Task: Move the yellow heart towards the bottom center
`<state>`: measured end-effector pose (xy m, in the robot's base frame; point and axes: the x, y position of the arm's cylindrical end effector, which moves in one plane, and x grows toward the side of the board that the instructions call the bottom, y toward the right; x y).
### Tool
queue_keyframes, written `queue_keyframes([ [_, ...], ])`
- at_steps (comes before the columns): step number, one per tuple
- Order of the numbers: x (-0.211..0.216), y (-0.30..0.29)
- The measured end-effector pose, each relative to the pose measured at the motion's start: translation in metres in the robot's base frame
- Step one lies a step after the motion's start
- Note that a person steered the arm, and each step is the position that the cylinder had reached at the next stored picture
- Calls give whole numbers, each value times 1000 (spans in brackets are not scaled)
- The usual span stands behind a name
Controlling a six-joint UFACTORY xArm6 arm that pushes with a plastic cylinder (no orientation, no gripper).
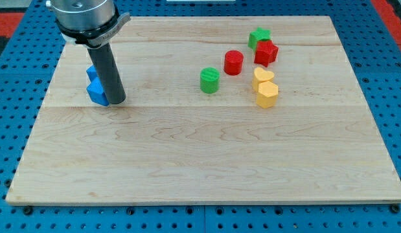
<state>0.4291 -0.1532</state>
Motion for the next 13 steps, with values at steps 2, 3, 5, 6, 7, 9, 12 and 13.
queue_keyframes([
  [2,-29,51],
  [3,-71,81],
  [5,-89,194],
  [6,-88,262],
  [7,-68,290],
  [9,-22,252],
  [12,28,185],
  [13,50,149],
])
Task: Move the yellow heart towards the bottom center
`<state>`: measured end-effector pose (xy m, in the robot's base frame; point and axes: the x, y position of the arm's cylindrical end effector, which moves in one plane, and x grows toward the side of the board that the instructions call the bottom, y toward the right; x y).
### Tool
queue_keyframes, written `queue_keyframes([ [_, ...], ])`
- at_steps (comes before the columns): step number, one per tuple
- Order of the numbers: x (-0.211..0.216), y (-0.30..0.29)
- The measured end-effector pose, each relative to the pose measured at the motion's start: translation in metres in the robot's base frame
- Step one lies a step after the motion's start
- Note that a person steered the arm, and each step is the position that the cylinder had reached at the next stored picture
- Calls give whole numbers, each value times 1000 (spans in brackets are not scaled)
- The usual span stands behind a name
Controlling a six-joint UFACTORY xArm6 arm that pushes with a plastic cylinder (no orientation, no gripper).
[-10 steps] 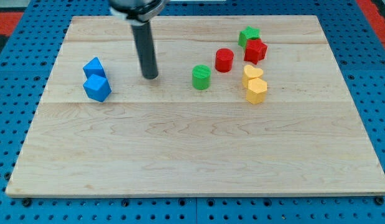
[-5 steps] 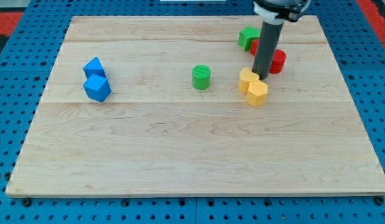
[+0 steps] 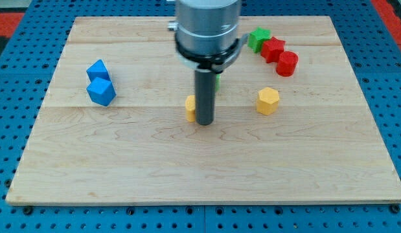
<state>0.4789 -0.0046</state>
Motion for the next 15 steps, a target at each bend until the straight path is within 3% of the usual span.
queue_keyframes([
  [12,-27,7],
  [13,-59,17],
  [14,-68,-23],
  [15,-86,-27],
])
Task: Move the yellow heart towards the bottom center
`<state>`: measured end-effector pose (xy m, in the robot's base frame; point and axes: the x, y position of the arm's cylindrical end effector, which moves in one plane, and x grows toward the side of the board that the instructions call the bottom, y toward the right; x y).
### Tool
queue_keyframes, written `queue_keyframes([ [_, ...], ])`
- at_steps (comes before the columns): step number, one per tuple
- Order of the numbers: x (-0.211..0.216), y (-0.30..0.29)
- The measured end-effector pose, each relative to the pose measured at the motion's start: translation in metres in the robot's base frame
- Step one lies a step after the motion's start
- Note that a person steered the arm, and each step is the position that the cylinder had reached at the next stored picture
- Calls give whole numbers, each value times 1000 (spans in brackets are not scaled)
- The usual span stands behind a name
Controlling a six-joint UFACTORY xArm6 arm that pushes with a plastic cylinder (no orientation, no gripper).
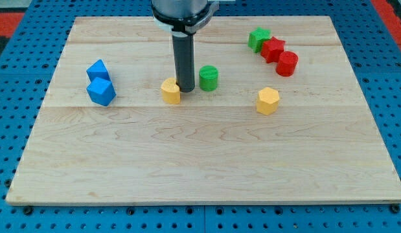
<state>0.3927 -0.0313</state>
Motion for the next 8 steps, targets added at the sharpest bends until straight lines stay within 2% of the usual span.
queue_keyframes([
  [2,-2,-65],
  [4,53,-69],
  [5,62,-96],
  [6,86,-99],
  [8,132,-40],
])
